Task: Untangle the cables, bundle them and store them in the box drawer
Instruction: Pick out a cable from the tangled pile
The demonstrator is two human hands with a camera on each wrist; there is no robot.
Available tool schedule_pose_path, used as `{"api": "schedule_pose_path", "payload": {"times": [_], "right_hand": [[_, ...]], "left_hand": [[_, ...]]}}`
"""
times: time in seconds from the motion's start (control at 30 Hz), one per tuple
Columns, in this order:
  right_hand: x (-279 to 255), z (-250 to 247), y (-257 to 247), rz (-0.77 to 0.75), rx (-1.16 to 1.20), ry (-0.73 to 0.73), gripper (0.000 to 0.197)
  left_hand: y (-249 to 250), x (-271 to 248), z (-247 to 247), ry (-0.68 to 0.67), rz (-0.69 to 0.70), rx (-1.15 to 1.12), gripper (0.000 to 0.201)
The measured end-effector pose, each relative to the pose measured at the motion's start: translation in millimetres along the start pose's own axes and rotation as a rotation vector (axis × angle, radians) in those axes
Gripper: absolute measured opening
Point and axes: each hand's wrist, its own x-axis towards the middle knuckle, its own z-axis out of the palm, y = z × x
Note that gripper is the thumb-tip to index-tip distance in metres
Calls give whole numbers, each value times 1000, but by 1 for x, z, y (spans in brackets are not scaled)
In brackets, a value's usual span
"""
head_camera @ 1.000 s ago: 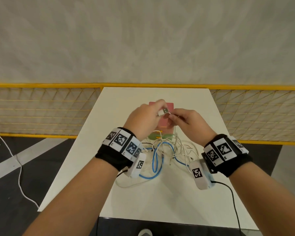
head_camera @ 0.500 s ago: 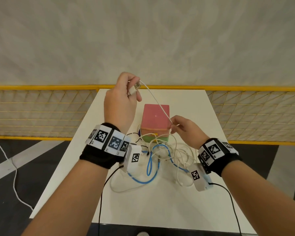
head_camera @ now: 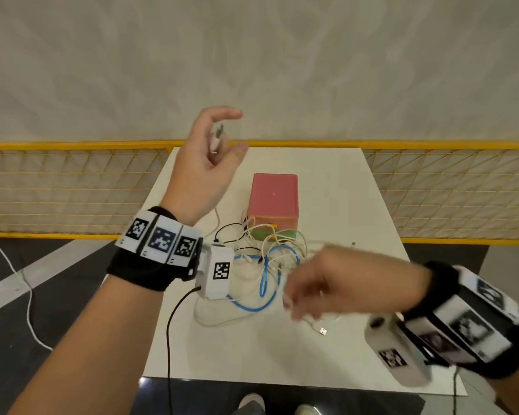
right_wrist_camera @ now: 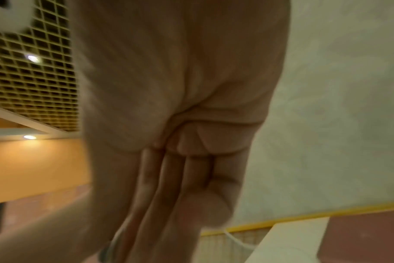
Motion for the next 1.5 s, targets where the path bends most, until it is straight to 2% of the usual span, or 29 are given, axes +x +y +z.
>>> {"api": "schedule_pose_path", "payload": {"times": [0.03, 0.07, 0.1, 0.13, 0.27, 0.33, 0.4, 0.47, 0.6, 0.7, 0.77, 0.83, 0.9, 0.97, 1.03, 1.1, 1.23, 1.3, 1.37, 1.5], "right_hand": [[-8, 5, -8, 5, -43, -130, 16], [-14, 8, -13, 18, -67, -190, 23], [-19, 7, -16, 22, -72, -176, 26], [-20, 4, -16, 10, -75, -95, 27], [-6, -10, -7, -79, -119, 467, 17], [9, -8, -6, -109, -38, 563, 30], [22, -1, -11, -142, 43, 506, 31], [30, 7, -17, -159, 99, 432, 18], [30, 16, -3, -120, 1, 371, 29], [22, 16, 14, -82, -69, 351, 27], [16, 13, 22, -50, -8, 325, 21], [15, 16, 30, -29, 40, 320, 20], [16, 28, 42, -2, 46, 294, 21], [18, 44, 54, 34, 30, 174, 22], [17, 53, 62, 52, -12, 68, 21], [16, 49, 60, 17, 6, 94, 23], [16, 31, 35, -148, 354, 294, 19], [17, 36, 33, -166, 361, 326, 17], [18, 53, 41, -100, 268, 242, 21], [23, 108, 77, 54, 64, -126, 27]], "left_hand": [[3, 0, -5, -22, -18, -33, 17], [7, -1, -7, -59, -39, -57, 13], [12, -2, -7, -106, -52, -75, 19], [19, -5, -6, -166, -50, -105, 25], [45, -18, 9, -365, 2, -153, 38], [55, -23, 18, -420, 26, -137, 41], [62, -26, 24, -447, 53, -124, 41], [66, -27, 25, -430, 60, -130, 42], [69, -25, 12, -252, 63, -279, 38], [63, -29, 11, -218, 2, -260, 29], [59, -37, 19, -233, -59, -216, 20], [59, -41, 28, -214, -135, -271, 13], [65, -40, 34, -188, -194, -402, 16], [70, -37, 38, -155, -216, -487, 24], [69, -36, 46, -118, -209, -473, 27], [64, -40, 55, -107, -214, -414, 27], [47, -53, 73, -155, -167, -190, 19], [43, -53, 75, -125, -137, -145, 18], [39, -49, 70, -42, -144, -213, 19], [26, -42, 51, 86, -193, -304, 22]]}}
